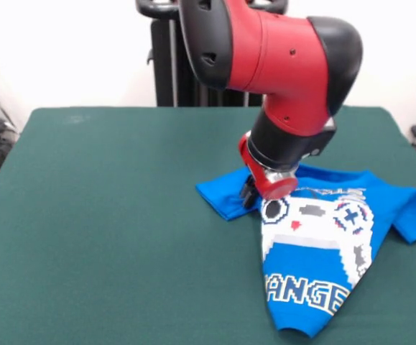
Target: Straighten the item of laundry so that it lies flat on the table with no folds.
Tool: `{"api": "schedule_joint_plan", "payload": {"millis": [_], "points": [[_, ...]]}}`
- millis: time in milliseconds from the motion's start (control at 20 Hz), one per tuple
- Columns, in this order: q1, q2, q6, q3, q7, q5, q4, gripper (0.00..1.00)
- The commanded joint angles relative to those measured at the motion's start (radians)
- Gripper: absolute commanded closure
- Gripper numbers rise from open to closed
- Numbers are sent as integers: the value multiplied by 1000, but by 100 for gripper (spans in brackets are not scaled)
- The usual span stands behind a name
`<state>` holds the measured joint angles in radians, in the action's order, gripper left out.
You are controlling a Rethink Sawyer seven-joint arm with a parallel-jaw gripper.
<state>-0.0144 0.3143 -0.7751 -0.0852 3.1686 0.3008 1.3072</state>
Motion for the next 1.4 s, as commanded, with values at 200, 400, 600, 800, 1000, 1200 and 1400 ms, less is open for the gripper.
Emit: {"api": "schedule_joint_plan", "payload": {"millis": [200,400,600,800,1000,1200,1400], "points": [[-29,2,-88,-29,-17,15,-30,100],[-63,-43,-70,-95,2,65,-66,100],[-89,5,-123,-145,-30,77,-63,100],[-120,56,-189,-211,-78,119,-75,100],[-145,38,-164,-256,-53,163,-91,100],[-139,62,-171,-254,-79,172,-85,100],[-143,65,-159,-262,-79,197,-91,100]]}}
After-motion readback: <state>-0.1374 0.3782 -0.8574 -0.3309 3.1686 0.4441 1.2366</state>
